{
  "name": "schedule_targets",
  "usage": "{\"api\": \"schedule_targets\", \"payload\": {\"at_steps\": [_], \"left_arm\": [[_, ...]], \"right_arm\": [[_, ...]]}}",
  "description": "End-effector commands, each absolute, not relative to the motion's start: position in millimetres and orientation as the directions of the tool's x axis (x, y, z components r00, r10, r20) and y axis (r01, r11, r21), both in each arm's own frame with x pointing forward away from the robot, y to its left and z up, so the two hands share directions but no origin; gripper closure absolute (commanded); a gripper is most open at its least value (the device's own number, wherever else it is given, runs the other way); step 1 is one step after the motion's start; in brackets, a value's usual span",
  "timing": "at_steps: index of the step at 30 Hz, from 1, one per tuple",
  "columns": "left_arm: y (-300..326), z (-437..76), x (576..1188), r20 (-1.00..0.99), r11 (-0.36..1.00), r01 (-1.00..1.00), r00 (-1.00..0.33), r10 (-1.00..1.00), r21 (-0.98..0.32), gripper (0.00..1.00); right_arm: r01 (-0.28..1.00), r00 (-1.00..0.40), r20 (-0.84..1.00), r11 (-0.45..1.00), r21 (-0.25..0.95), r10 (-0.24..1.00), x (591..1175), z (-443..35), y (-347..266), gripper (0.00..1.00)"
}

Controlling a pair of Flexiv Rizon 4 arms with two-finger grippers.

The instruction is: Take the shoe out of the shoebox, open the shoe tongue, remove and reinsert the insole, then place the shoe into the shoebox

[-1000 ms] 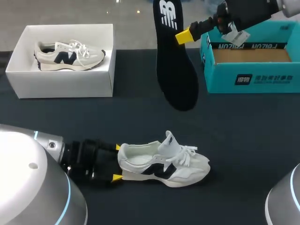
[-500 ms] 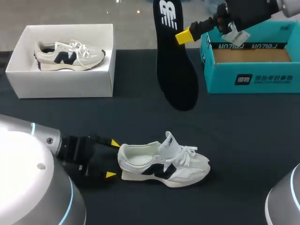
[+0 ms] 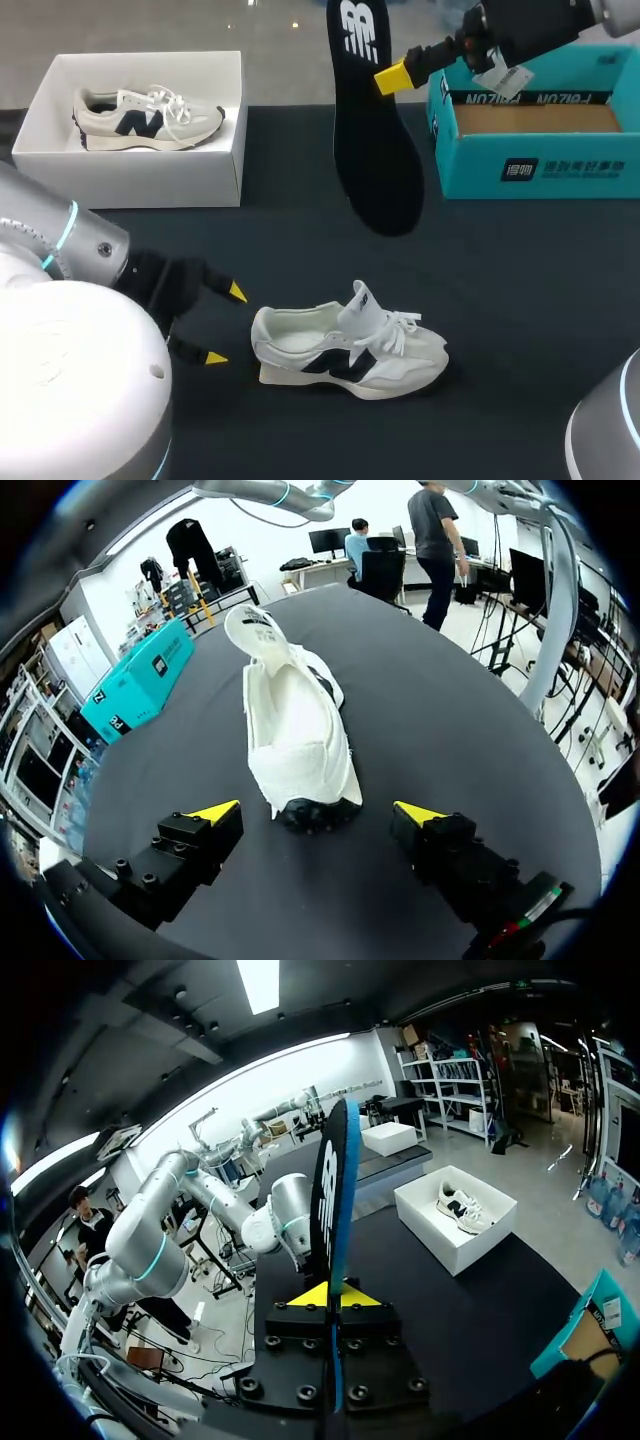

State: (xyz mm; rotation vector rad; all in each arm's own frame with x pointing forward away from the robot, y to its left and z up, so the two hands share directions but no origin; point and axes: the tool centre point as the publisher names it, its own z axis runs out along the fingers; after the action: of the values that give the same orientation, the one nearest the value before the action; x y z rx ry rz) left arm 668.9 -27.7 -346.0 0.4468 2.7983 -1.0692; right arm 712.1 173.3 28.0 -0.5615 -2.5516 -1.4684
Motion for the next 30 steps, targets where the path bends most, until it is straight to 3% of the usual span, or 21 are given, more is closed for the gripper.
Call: {"api": "schedule_targets", "payload": {"at_steps": [1,16,23,30], "left_arm": [[-16.2,-317.1,652.9,-0.229,0.722,0.334,-0.943,0.243,-0.606,0.00],[-16.7,-314.9,650.5,-0.211,0.699,0.329,-0.944,0.253,-0.635,0.00],[-32.1,-311.5,650.2,-0.226,0.839,0.299,-0.950,0.217,-0.455,0.00],[-43.3,-308.3,657.3,-0.211,0.872,0.281,-0.955,0.211,-0.401,0.00]], "right_arm": [[0.390,-0.919,0.307,0.456,0.800,0.248,714.2,28.0,176.0,1.00],[0.390,-0.919,0.307,0.456,0.800,0.248,714.2,28.0,176.0,1.00],[0.390,-0.919,0.307,0.456,0.800,0.248,714.2,28.0,176.0,1.00],[0.390,-0.919,0.307,0.456,0.800,0.248,714.2,28.0,176.0,1.00]]}}
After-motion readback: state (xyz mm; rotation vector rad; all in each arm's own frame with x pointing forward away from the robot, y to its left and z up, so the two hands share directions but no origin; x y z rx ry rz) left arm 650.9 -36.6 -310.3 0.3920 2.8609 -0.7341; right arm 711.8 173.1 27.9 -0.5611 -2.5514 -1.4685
